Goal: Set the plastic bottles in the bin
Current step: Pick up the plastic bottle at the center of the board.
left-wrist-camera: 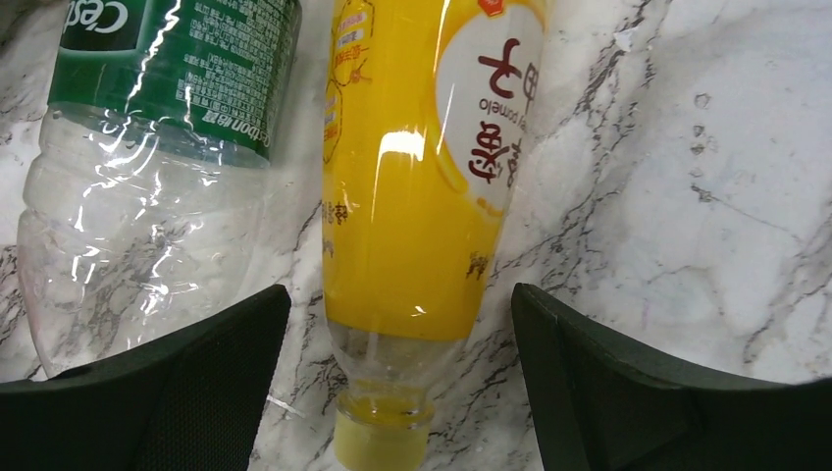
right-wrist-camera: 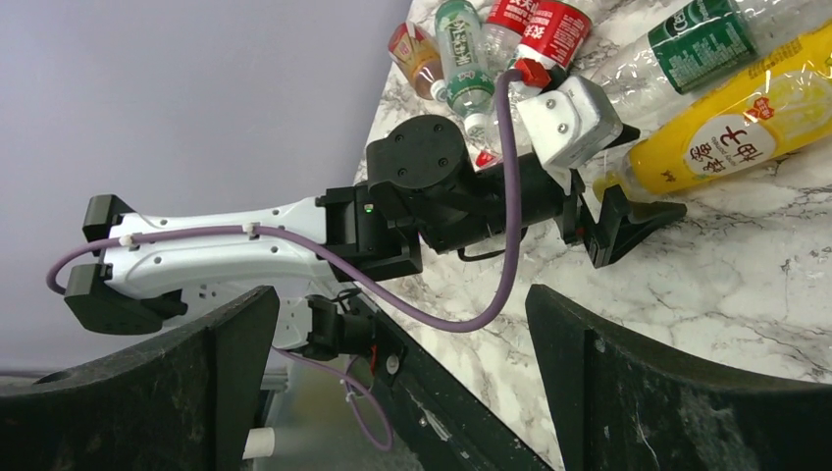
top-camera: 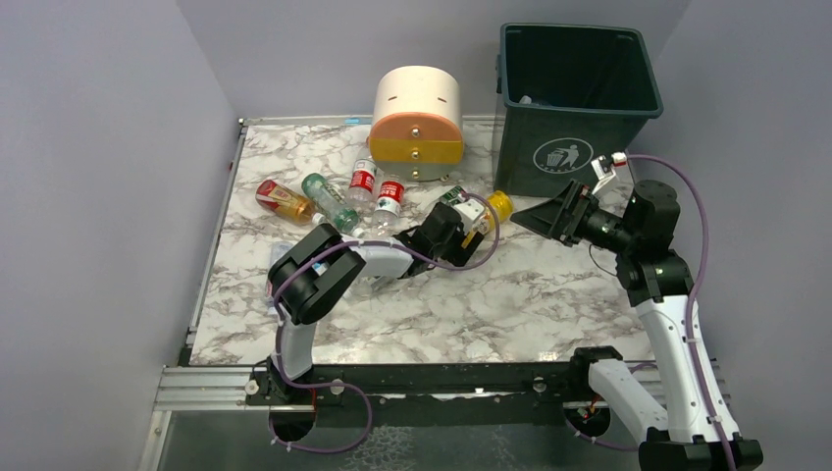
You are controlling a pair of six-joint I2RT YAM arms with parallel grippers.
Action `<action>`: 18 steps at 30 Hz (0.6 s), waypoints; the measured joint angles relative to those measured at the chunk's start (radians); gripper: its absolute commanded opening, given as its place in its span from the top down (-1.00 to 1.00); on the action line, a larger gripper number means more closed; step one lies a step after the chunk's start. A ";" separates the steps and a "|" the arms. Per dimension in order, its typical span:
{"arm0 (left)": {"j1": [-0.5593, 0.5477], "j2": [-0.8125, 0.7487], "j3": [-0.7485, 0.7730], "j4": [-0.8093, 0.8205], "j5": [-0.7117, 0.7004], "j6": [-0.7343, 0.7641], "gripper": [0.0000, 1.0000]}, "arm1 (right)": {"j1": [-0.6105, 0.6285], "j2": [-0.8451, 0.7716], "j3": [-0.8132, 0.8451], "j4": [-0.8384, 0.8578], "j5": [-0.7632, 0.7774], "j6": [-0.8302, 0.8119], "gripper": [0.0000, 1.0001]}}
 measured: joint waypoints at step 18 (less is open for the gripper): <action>0.013 -0.084 -0.112 0.010 0.027 -0.082 0.00 | 0.000 -0.009 -0.072 0.015 -0.005 0.001 -0.99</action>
